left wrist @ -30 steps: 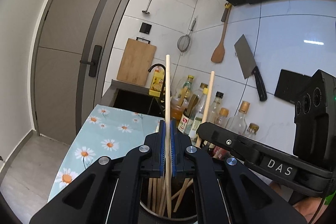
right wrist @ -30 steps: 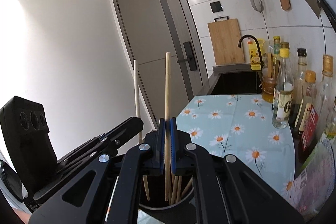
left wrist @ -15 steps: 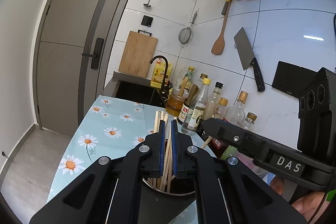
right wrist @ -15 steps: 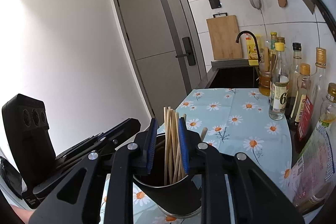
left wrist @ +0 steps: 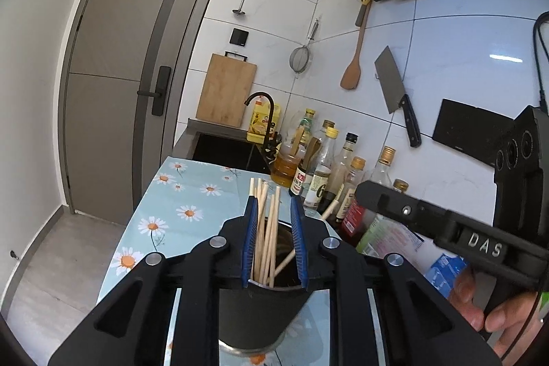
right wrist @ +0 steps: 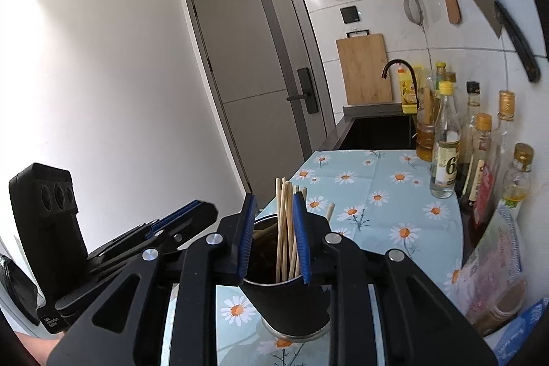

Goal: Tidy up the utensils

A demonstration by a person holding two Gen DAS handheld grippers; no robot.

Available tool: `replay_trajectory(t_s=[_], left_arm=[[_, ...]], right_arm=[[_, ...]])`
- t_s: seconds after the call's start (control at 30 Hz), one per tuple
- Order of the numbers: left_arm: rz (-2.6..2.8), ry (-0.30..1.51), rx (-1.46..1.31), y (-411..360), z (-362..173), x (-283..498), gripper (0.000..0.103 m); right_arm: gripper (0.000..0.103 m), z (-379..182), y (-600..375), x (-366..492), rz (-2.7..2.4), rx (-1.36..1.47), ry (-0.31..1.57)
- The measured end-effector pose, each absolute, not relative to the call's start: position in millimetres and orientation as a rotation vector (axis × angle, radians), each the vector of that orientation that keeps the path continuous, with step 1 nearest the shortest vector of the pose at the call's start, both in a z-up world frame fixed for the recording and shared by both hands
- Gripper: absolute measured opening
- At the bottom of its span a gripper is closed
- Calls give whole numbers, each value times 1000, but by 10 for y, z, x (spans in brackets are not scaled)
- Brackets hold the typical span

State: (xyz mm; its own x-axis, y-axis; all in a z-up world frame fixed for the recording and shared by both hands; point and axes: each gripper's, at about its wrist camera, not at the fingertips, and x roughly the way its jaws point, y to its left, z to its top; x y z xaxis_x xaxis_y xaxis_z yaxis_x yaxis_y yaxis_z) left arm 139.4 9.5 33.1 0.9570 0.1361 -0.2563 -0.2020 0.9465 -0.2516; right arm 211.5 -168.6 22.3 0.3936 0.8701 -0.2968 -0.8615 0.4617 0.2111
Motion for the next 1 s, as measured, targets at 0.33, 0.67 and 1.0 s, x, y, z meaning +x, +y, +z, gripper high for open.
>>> replay_trajectory(t_s=[0.33, 0.67, 1.0], left_arm=[[147, 257, -156, -238, 529, 960, 53], [144, 321, -184, -353, 496, 644, 93], [117, 445, -163, -554, 202, 596, 96]], right_arm=[[69, 418, -2256, 1867, 1100, 9, 375], [98, 327, -2638, 1590, 1112, -88, 372], [98, -15, -2736, 1398, 1102, -141, 429]])
